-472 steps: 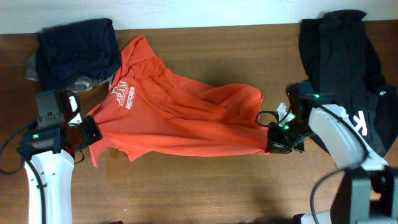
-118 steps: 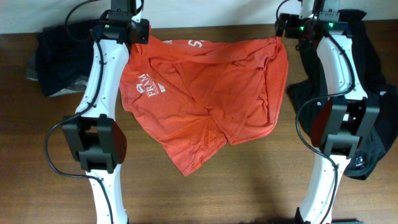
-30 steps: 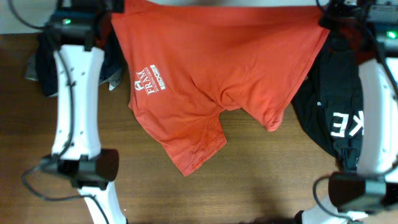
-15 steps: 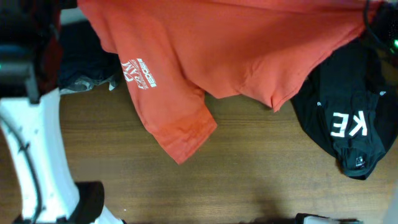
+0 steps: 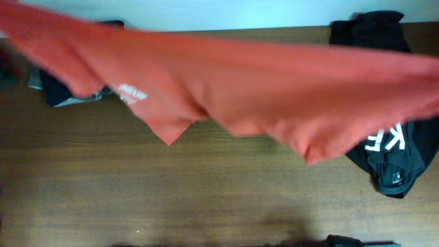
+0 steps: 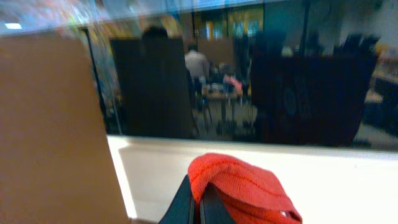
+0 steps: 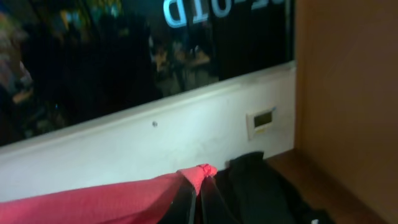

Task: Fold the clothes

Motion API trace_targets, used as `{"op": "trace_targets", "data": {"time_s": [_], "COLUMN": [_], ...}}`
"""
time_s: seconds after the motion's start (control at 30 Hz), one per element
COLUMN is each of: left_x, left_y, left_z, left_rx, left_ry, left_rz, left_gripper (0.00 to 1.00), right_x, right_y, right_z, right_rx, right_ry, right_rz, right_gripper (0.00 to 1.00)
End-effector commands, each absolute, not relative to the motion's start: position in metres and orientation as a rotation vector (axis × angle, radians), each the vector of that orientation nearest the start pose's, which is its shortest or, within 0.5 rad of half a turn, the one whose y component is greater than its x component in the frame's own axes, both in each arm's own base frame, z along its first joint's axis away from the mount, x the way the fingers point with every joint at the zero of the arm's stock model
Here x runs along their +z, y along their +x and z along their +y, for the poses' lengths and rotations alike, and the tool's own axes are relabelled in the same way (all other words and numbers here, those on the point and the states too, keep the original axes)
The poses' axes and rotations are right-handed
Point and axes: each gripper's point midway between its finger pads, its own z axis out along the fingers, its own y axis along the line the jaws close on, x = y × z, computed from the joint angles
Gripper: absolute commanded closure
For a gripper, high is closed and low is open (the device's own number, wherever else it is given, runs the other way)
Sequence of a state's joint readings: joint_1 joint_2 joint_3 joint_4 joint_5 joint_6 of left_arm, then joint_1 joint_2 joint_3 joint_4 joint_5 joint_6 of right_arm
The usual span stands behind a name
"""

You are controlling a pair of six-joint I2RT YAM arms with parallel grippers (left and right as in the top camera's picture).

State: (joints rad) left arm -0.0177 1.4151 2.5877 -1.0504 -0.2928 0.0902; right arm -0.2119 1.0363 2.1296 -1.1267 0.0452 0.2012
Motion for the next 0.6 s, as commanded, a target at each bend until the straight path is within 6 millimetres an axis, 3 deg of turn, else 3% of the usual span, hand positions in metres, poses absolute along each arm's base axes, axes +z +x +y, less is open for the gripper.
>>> {"op": "trace_targets", "data": {"time_s": [0.0,0.13,0.23,0.4,0.57], "left_x": [0.669,0.666,0.653,0.611,0.553], "left_y": [0.21,0.202,0.22,0.279,0.353], "left_z": [0.058,0.058,0.058,0.058,0.057], "left_rx": [0.324,0.325,0.334,0.357,0.377], "left_ry": [-0.215,-0.214,-0.206,-0.182,-0.16], "left_rz": [1.375,1.385,1.442,1.604,1.791], "left_gripper": [0.99,0.99,0.99,0.99,0.99], "right_x": [0.585,0.584,0.579,0.557,0.519], "right_y": [0.155,0.153,0.165,0.206,0.268], "right_z": [-0.061,-0.061,-0.062,-0.064,-0.065], "right_rx": [-0.142,-0.144,-0.136,-0.108,-0.061], "right_ry": [0.435,0.437,0.433,0.422,0.371], "right_rz": [1.501,1.5,1.535,1.655,1.835], "right_gripper": [0.96,0.96,0.96,0.96,0.96]}}
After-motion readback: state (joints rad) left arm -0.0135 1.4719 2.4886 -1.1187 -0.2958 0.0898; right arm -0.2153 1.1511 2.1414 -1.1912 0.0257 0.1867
